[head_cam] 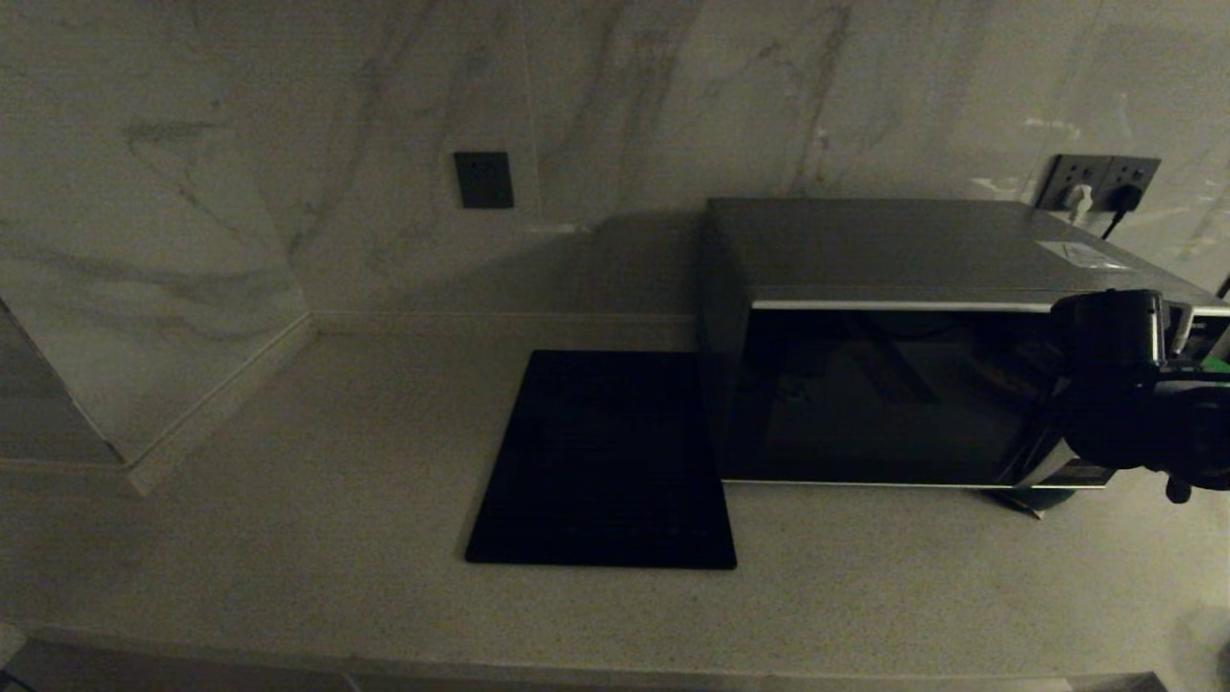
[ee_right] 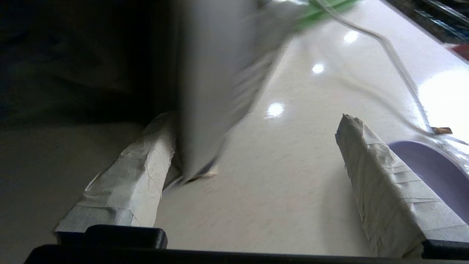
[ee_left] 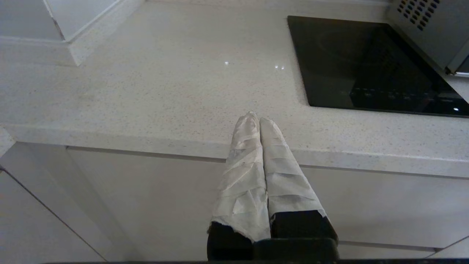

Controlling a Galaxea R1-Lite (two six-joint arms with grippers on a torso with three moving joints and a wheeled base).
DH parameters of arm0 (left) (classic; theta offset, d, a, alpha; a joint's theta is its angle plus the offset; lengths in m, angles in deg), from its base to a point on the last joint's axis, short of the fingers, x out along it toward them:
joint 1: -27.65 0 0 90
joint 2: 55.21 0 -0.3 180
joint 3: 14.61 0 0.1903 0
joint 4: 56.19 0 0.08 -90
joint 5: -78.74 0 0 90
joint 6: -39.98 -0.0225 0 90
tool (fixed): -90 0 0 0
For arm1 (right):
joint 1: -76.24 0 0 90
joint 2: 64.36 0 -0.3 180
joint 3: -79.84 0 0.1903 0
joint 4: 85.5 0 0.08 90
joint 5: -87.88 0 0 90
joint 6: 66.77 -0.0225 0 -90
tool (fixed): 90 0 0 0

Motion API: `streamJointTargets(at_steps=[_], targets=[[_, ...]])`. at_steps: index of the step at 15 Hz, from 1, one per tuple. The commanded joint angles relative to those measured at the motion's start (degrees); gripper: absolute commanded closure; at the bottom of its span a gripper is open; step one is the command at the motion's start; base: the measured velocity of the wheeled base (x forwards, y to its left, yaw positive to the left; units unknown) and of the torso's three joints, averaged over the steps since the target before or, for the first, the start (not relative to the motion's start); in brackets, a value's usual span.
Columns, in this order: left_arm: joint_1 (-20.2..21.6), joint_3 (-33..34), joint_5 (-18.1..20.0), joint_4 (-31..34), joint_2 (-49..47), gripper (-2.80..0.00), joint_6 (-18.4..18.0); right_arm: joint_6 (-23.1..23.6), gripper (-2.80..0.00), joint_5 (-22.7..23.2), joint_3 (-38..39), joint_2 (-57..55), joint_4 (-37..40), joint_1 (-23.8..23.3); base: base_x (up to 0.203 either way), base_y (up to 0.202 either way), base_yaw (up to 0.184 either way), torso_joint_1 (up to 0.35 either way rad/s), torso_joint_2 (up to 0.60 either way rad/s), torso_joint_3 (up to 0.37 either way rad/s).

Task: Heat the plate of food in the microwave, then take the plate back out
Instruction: Open the microwave oven

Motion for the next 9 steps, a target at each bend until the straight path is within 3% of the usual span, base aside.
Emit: streamJointTargets(at_steps=[1, 9], targets=[[0.0, 0.0, 0.0, 0.0, -0.1, 0.00, 0.0, -0.1, -2.80, -0.3, 0.0, -0.3, -0.2, -1.2, 0.000, 0.000, 0.000, 0.000, 0.00, 0.000], [0.0, 0.0, 0.0, 0.0, 0.0, 0.00, 0.0, -0.2, -2.80, -0.3, -0.2, -2.0, -0.3, -2.0, 0.000, 0.000, 0.000, 0.000, 0.00, 0.000]])
